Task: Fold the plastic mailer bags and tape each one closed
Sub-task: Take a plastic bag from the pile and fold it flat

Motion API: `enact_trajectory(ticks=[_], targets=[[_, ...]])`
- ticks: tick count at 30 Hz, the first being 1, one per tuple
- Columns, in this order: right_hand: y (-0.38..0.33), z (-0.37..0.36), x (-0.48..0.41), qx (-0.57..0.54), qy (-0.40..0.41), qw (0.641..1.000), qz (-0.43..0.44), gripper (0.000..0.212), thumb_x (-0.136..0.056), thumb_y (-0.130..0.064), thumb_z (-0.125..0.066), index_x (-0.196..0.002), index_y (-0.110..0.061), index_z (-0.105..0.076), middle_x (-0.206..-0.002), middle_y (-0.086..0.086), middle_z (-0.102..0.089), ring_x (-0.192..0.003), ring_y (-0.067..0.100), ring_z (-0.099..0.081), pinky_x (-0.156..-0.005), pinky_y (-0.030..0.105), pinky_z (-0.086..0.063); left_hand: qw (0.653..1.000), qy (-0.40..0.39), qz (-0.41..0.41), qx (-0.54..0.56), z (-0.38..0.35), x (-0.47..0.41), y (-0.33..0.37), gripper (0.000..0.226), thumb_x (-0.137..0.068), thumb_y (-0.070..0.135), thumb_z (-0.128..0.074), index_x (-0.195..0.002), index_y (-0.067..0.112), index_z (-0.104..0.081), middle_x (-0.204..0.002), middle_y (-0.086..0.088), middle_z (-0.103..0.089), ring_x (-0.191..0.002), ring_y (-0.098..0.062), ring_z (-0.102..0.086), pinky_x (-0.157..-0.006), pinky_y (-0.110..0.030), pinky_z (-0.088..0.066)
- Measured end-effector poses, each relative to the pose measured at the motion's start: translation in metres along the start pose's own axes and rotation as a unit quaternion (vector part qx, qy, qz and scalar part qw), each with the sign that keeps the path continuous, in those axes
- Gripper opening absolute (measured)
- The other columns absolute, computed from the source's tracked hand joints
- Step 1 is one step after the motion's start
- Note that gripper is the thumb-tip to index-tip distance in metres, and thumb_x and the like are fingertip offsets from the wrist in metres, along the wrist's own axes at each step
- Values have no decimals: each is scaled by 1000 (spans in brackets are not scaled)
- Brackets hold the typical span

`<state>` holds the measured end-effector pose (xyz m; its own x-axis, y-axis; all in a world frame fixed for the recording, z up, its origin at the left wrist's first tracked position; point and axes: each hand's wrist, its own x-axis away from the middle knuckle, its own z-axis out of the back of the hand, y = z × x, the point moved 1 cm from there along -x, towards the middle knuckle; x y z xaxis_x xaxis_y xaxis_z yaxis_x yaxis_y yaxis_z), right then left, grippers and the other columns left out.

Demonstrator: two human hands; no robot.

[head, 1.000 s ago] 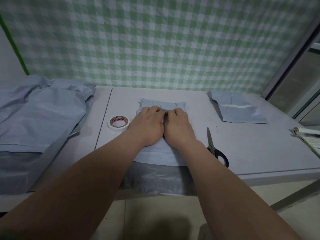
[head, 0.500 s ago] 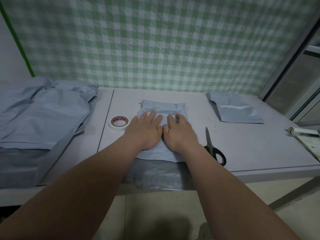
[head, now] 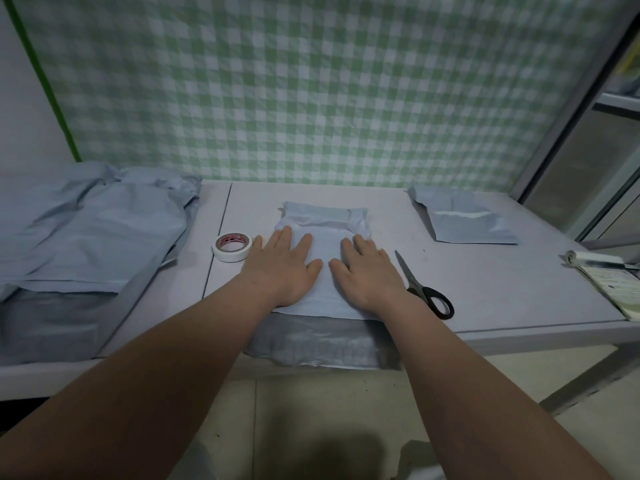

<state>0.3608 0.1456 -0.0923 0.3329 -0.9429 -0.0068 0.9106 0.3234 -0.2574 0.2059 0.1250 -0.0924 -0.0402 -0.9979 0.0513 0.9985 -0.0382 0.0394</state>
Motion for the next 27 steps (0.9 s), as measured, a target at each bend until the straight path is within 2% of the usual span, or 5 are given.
enact_trajectory(ticks=[3, 7, 11, 19, 27], targets=[[-1, 3, 7, 4, 26, 999, 43, 21, -99, -31, -28, -100, -14, -39, -109, 3, -40, -106, 21, -34, -101, 42, -30, 999, 12, -26, -26, 3, 9, -1, 58, -99, 46, -11, -151, 22, 0, -159, -12, 3, -146, -25, 2, -116, -47, 1], [-5, 3, 14, -16, 36, 993, 113, 31, -101, -23, -33, -118, -6, -53, -130, 6, -46, -132, 30, -30, -104, 39, -31, 990, 24, -137, 7, 9, 28, -1, 52, -103, 30, -18, -151, 15, -8, -159, -5, -2, -146, -22, 0, -116, -38, -4], [-4, 2, 29, -85, 74, 983, 144, 34, -100, -24, -39, -118, -10, -63, -123, 7, -62, -119, 29, -54, -98, 42, -44, 982, -11, -184, 33, 11, 49, -5, 51, -103, 26, -18, -151, 18, -2, -160, -4, 2, -146, -17, 1, -117, -32, 0], [11, 2, 74, -123, 114, 971, 169, 26, -95, -17, -55, -117, -14, -68, -128, 3, -61, -124, 16, -54, -105, 16, -31, 966, -5, -237, 103, 4, 87, -15, 63, -87, 39, -9, -149, 29, -15, -157, 11, -6, -143, 0, -1, -107, -8, 9], [11, -6, 122, -93, 124, 972, 176, 70, -76, -68, -52, -130, -23, -57, -139, -10, -50, -130, -4, -36, -105, 4, -18, 964, -9, -262, 51, -4, 124, -20, 106, -64, 85, -28, -150, 29, -2, -152, 17, 11, -142, 2, 7, -111, -13, 6]])
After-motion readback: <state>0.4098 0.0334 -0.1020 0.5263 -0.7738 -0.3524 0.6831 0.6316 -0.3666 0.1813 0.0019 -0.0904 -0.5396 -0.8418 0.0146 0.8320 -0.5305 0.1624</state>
